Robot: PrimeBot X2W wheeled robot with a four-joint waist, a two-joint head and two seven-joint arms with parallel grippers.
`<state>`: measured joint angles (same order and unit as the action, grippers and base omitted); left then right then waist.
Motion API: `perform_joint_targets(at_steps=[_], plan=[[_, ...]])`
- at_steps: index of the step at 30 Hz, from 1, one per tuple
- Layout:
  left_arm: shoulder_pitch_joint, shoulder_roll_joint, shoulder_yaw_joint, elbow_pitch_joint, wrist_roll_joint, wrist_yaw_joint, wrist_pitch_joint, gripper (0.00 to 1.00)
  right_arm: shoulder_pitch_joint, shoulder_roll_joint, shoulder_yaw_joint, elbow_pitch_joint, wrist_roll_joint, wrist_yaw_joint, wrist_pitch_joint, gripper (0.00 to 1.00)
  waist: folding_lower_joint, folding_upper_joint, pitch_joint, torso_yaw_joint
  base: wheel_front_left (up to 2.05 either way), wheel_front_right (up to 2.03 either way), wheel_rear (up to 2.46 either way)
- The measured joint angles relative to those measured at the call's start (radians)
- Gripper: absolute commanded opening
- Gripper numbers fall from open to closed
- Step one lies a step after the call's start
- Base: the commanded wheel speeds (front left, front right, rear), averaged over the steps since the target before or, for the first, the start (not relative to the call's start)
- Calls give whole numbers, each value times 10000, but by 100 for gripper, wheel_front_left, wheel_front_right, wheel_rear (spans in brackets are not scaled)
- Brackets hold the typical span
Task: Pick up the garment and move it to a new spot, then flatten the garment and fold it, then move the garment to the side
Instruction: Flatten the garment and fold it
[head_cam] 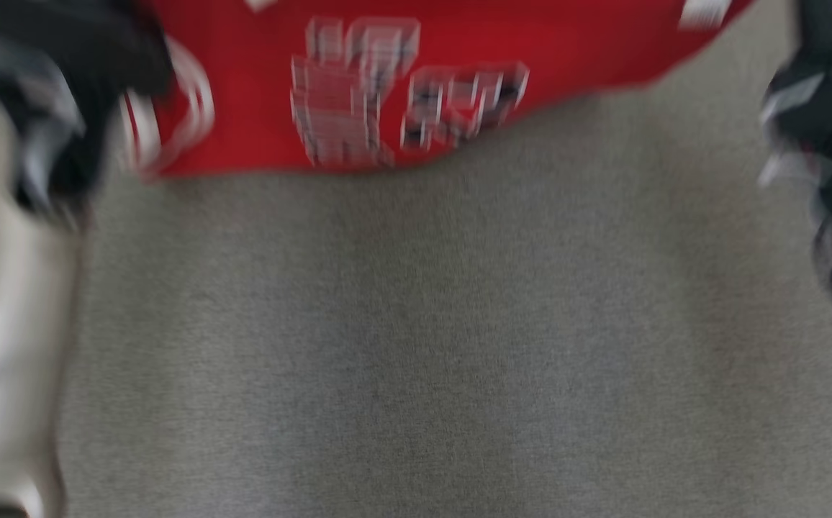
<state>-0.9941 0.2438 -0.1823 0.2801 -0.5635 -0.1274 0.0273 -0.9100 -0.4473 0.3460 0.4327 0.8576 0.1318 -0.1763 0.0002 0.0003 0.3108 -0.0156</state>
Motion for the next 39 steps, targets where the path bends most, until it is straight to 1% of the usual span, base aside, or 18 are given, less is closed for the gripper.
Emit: perform_joint_targets(at_steps=[3, 6, 7, 10, 15, 18, 19, 22, 25, 27, 32, 39], plan=[[-2441, 23, -25, 681, 169, 59, 351, 0, -1982, -355, 52, 374, 228, 0, 546, 0, 1, 0, 701, -57, 0, 0, 0], [-4695, -205, 182, 1628, 134, 301, 431, 0, -3965, -550, 150, 886, 207, 0, 876, 0, 2, 0, 1414, -112, 0, 0, 0], [-5403, -261, 221, 1992, 123, 385, 451, 0, -4598, -546, 146, 1152, 222, 0, 949, 0, 2, 0, 1642, -134, 0, 0, 0], [-7323, -186, 44, 3020, 548, 443, 418, 0, -6366, -407, 209, 2044, 211, 0, 1129, 0, 3, 0, 2281, -221, 0, 0, 0], [-9622, -353, -364, 4665, 1068, 504, 186, 0, -8548, -44, 412, 3599, -73, 0, 1156, 0, 3, 2, 3054, -456, 0, 0, 0], [-10715, -447, -537, 5478, 1354, 621, -38, 0, -9577, 73, 554, 4280, -322, 0, 1118, 0, 1, 1, 3313, -639, 0, 0, 0], [-11074, -468, -623, 5758, 1442, 596, -56, 0, -9916, 117, 566, 4456, -362, 0, 1080, 0, 0, 0, 3383, -695, 0, 0, 0], [-11890, -631, -690, 6454, 1490, 569, -286, 0, -10672, 207, 617, 4963, -424, 0, 970, 0, -3, -2, 3582, -806, 0, 0, 0], [-12237, -836, -757, 7066, 1482, 510, -587, 0, -11028, 253, 708, 5327, -433, 0, 828, 0, -2, -2, 3780, -853, 0, 0, 0], [-12314, -932, -815, 7432, 1463, 416, -732, 0, -11122, 297, 765, 5567, -424, 0, 742, 0, -2, -1, 3902, -871, 0, 0, 0], [-12511, -945, -915, 8123, 1406, 240, -1083, 0, -11187, 293, 1093, 5797, -359, 0, 602, 0, -2, -2, 4179, -907, 0, 0, 0], [-12461, -1026, -968, 8794, 1156, 86, -1421, 0, -11131, 17, 1446, 5894, -52, 0, 512, 0, -1, -2, 4431, -780, 0, 0, 0]])
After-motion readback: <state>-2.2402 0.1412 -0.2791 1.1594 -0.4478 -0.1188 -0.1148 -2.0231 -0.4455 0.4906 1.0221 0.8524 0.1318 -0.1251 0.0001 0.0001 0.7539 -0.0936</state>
